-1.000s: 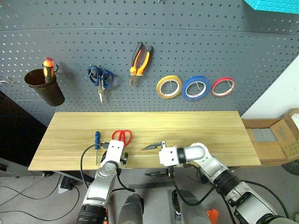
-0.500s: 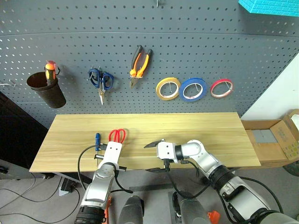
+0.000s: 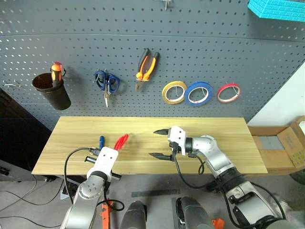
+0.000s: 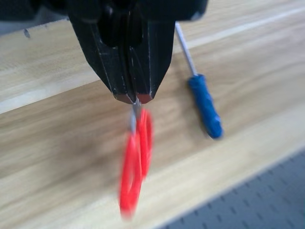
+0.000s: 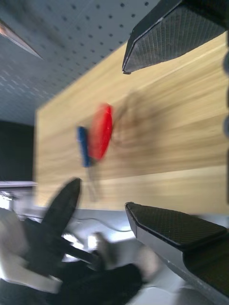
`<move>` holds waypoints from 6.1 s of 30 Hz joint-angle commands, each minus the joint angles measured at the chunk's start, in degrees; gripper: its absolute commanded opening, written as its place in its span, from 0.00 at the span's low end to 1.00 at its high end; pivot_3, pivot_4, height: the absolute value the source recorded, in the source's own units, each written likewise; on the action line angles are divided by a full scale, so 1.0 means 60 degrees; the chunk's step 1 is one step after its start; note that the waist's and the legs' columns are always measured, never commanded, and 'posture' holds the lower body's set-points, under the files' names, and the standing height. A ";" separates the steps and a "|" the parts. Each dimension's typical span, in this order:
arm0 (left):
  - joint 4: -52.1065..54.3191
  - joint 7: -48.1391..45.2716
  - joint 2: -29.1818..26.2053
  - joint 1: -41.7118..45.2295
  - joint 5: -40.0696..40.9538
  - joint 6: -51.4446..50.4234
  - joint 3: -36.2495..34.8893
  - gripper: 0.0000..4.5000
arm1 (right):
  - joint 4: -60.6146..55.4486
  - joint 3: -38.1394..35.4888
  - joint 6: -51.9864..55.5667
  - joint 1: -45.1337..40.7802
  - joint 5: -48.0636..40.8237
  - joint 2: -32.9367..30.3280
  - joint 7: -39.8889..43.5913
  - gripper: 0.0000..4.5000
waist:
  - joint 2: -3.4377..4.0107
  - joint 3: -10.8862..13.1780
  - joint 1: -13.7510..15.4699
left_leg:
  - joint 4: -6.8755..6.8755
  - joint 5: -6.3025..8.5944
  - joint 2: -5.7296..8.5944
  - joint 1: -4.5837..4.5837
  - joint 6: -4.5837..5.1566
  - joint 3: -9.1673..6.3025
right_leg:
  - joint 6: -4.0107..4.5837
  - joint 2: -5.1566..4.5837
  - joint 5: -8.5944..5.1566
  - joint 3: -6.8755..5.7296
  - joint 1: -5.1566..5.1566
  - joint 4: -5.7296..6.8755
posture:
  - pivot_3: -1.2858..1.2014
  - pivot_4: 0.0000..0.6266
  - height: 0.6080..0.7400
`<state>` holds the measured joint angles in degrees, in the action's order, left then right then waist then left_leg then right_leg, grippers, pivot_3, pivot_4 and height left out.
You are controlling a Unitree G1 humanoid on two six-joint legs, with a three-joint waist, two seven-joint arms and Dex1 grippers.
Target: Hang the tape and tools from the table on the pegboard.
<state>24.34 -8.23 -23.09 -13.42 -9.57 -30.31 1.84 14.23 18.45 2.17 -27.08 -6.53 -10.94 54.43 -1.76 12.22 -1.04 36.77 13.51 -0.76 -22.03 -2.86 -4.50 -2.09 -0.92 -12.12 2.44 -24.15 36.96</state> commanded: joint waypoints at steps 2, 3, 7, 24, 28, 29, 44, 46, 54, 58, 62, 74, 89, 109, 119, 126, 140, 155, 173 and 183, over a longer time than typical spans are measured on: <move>0.1681 0.0163 -0.0806 -0.0427 -0.1075 0.0910 -0.0549 0.01 | -0.2623 -0.1050 0.2726 0.0144 -0.2051 0.0580 -0.0902 1.00 | 0.0008 -0.0011 0.0060 | 0.0001 0.0000 -0.0002 0.0001 0.0000 -0.0001 | 0.0050 0.0000 -0.0029 0.0001 -0.0002 0.0006 | 0.57 0.17 1.00; 0.1759 0.0188 -0.0938 -0.0410 -0.1202 0.1098 -0.0667 0.01 | -0.2890 -0.1116 0.3074 0.0070 -0.2264 0.0650 -0.0999 1.00 | 0.0010 -0.0032 0.0096 | 0.0003 -0.0001 -0.0002 0.0001 0.0002 0.0000 | 0.0051 0.0000 -0.0028 0.0001 -0.0005 0.0009 | 0.57 0.17 1.00; 0.1520 0.0211 -0.1079 -0.0176 -0.1493 0.1187 -0.1094 0.01 | -0.3104 -0.1190 0.3413 -0.0215 -0.2343 0.0859 -0.1460 1.00 | 0.0011 -0.0199 0.0155 | 0.0007 -0.0001 -0.0004 0.0012 0.0002 0.0004 | 0.0053 0.0002 -0.0029 -0.0006 0.0002 -0.0003 | 0.58 0.14 1.00; -0.1758 -0.0417 0.1360 0.1333 0.1167 0.0064 -0.1436 0.69 | -0.1475 0.0642 0.1198 -0.0185 -0.0489 0.0132 -0.0474 1.00 | 0.0001 -0.0258 0.0156 | 0.0005 -0.0001 -0.0006 0.0016 0.0004 0.0011 | 0.0050 0.0016 -0.0030 -0.0007 0.0008 0.0002 | 0.56 0.27 1.00; -0.2489 -0.0902 0.1191 0.1520 0.1436 -0.0282 -0.1293 0.93 | -0.0940 0.1008 0.0670 -0.0081 -0.0118 0.0002 -0.0166 1.00 | 0.0011 -0.0218 0.0153 | 0.0006 0.0000 -0.0005 0.0015 0.0004 0.0011 | 0.0052 0.0015 -0.0032 -0.0006 0.0008 0.0000 | 0.56 0.30 1.00; -0.2611 -0.0978 0.1203 0.1531 0.1524 -0.0294 -0.1305 0.93 | -0.0875 0.1032 0.0639 -0.0077 -0.0093 0.0005 -0.0134 1.00 | 0.0016 -0.0200 0.0152 | 0.0006 0.0000 -0.0005 0.0014 0.0004 0.0011 | 0.0052 0.0015 -0.0032 -0.0005 0.0007 0.0000 | 0.56 0.31 1.00; -0.6303 -0.2568 0.0527 0.3250 0.2187 0.0185 -0.1036 0.93 | -0.0512 0.0877 0.0754 -0.0185 0.0161 0.0197 -0.0393 1.00 | 0.0049 0.0013 0.0149 | -0.0008 0.0001 -0.0008 0.0004 0.0003 0.0004 | 0.0056 0.0016 -0.0040 -0.0010 -0.0004 -0.0003 | 0.55 0.35 1.00; -0.6461 -0.2792 0.0477 0.3357 0.2256 0.0097 -0.0966 0.93 | -0.0583 0.0879 0.0794 -0.0155 0.0147 0.0195 -0.0387 1.00 | 0.0052 0.0014 0.0146 | -0.0017 0.0001 -0.0008 0.0006 0.0003 0.0004 | 0.0055 0.0016 -0.0043 -0.0009 -0.0004 -0.0002 | 0.55 0.35 1.00; -0.6780 -0.2974 0.0224 0.3696 0.2176 -0.0208 -0.0740 0.74 | -0.0404 0.0806 0.0784 -0.0352 0.0148 0.0276 -0.0441 1.00 | 0.0079 0.0034 0.0119 | -0.0023 0.0000 -0.0008 0.0011 0.0003 0.0003 | 0.0058 0.0016 -0.0046 -0.0008 -0.0006 -0.0002 | 0.55 0.36 1.00; -0.6686 -0.2878 0.0190 0.3736 0.2204 -0.0298 -0.0754 0.42 | -0.0141 0.0747 0.0640 -0.0483 0.0181 0.0283 -0.0473 1.00 | 0.0088 0.0046 0.0113 | -0.0025 0.0001 -0.0007 0.0011 0.0002 0.0003 | 0.0057 0.0015 -0.0048 -0.0008 -0.0006 -0.0005 | 0.55 0.37 1.00; -0.6690 -0.2851 0.0145 0.3708 0.2206 -0.0310 -0.0772 0.10 | -0.0041 0.0740 0.0572 -0.0522 0.0213 0.0307 -0.0488 1.00 | 0.0090 0.0048 0.0114 | -0.0050 0.0000 -0.0006 0.0013 0.0003 0.0003 | 0.0053 0.0014 -0.0057 -0.0008 -0.0010 -0.0008 | 0.55 0.37 1.00; -0.5223 -0.2436 0.0006 0.3145 0.2257 -0.0125 -0.1055 0.05 | 0.0005 0.0595 0.0522 -0.0715 0.0111 0.0249 -0.0360 1.00 | 0.0086 0.0047 0.0103 | -0.0127 0.0005 -0.0007 0.0019 -0.0006 -0.0005 | 0.0013 0.0013 -0.0074 -0.0014 -0.0030 -0.0010 | 0.55 0.32 1.00; 0.2701 -0.0520 0.0454 0.1288 0.1479 -0.1396 -0.0848 0.05 | -0.2833 -0.0947 0.2338 -0.0563 -0.1518 -0.0159 -0.0739 1.00 | 0.0050 0.0021 0.0179 | -0.0124 0.0022 0.0012 -0.0003 -0.0033 -0.0009 | -0.0014 -0.0015 -0.0094 -0.0015 -0.0036 -0.0015 | 0.57 0.20 1.00; 0.1097 -0.0192 0.0414 0.4233 0.1861 -0.1789 -0.2515 0.05 | -0.2171 -0.1384 0.2241 -0.2115 -0.1880 0.0712 -0.1609 1.00 | -0.0067 -0.0177 0.0355 | -0.0115 0.0017 0.0016 0.0008 -0.0042 -0.0011 | 0.0017 -0.0010 -0.0070 -0.0023 -0.0025 -0.0003 | 0.58 0.13 1.00; -0.0282 -0.0570 0.0202 0.5339 0.2333 -0.2170 -0.2276 0.05 | -0.2039 -0.1306 0.1998 -0.2009 -0.1625 0.0635 -0.1662 1.00 | -0.0106 -0.0235 0.0398 | -0.0112 -0.0003 0.0016 0.0016 -0.0074 -0.0013 | 0.0028 -0.0009 -0.0050 -0.0026 -0.0018 0.0006 | 0.57 0.13 1.00; -0.0294 -0.0567 0.0190 0.5372 0.2386 -0.2126 -0.2272 0.05 | -0.2214 -0.1255 0.2042 -0.1855 -0.1620 0.0513 -0.1673 1.00 | -0.0113 -0.0260 0.0398 | -0.0112 -0.0004 0.0016 0.0017 -0.0077 -0.0013 | 0.0033 -0.0009 -0.0047 -0.0025 -0.0018 0.0007 | 0.56 0.12 1.00; 0.0728 -0.0446 0.0682 0.4956 0.2885 -0.1727 -0.2464 0.05 | -0.1900 -0.1171 0.1788 -0.1837 -0.1518 0.0565 -0.1624 1.00 | -0.0119 -0.0386 0.0400 | -0.0108 -0.0007 0.0016 0.0032 -0.0081 -0.0012 | 0.0036 -0.0009 -0.0043 -0.0022 -0.0005 0.0014 | 0.57 0.12 1.00; -0.0317 -0.0381 0.0596 0.5155 0.3103 -0.2561 -0.2398 0.05 | -0.1766 -0.1221 0.1741 -0.1908 -0.1444 0.0561 -0.1626 1.00 | -0.0116 -0.0413 0.0392 | -0.0092 -0.0012 0.0013 0.0045 -0.0080 -0.0012 | 0.0044 0.0002 -0.0026 -0.0018 0.0004 0.0023 | 0.57 0.14 1.00; -0.1471 -0.0241 0.0420 0.5332 0.3288 -0.3115 -0.2503 0.82 | -0.2027 -0.1260 0.1999 -0.1745 -0.1533 0.0479 -0.1799 1.00 | -0.0075 -0.0494 0.0332 | -0.0093 -0.0012 0.0006 0.0064 -0.0080 -0.0007 | 0.0048 0.0013 -0.0023 -0.0011 0.0015 0.0027 | 0.56 0.16 1.00; -0.0575 0.0361 0.1041 0.2729 0.3013 -0.2818 -0.2539 0.82 | -0.2497 -0.0878 0.2401 -0.1575 -0.1546 0.0380 -0.1581 1.00 | -0.0066 -0.0479 0.0196 | -0.0104 -0.0011 0.0003 0.0061 -0.0079 -0.0002 | 0.0050 0.0009 -0.0025 -0.0003 0.0011 0.0020 | 0.56 0.23 1.00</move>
<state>18.58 -7.18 -17.04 4.39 9.83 -49.38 -13.04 2.88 12.69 15.76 -36.55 -14.75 -8.61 44.20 -2.16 9.34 0.13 36.15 13.45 -0.76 -21.67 -3.33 -4.52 -1.78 -0.86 -12.28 2.41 -24.10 37.07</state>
